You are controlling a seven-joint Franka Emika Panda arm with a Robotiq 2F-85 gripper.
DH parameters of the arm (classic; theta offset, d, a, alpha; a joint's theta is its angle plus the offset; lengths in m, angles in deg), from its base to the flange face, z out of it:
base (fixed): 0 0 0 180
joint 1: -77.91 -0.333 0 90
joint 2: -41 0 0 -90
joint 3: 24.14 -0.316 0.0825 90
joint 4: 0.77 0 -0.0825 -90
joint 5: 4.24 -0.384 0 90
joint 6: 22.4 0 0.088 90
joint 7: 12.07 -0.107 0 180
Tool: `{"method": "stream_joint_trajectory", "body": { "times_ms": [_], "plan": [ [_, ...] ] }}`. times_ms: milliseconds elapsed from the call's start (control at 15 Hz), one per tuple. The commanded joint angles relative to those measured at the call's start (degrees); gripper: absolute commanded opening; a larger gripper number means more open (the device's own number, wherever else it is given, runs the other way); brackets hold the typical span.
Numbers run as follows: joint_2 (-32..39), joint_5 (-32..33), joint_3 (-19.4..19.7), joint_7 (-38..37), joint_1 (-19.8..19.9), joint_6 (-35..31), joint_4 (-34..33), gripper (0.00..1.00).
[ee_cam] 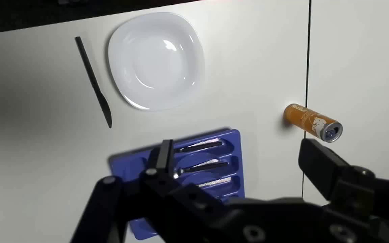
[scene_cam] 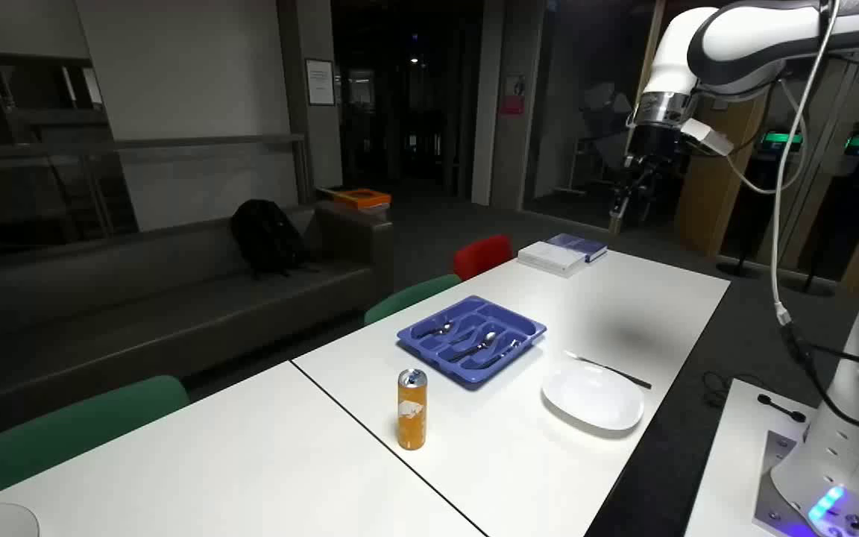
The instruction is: Take out the spoon and the fork, and set it around the plate
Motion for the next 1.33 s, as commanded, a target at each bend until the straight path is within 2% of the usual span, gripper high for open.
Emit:
{"method": "stream_joint_trajectory", "body": {
  "times_ms": [0,533,867,1267],
  "plan": [
    [0.14,-0.48,-0.89,0.47,1.18,0.21,-0.14,1.0],
    [0.61,-0.89,-0.85,0.28,1.09,0.01,-0.61,1.0],
    [11.06,-8.83,-2.9,-3.85,-0.75,-12.08,-7.11,1.0],
    [22.3,-17.21,-7.97,-18.58,-2.41,-25.5,-14.04,1.0]
  ]
}}
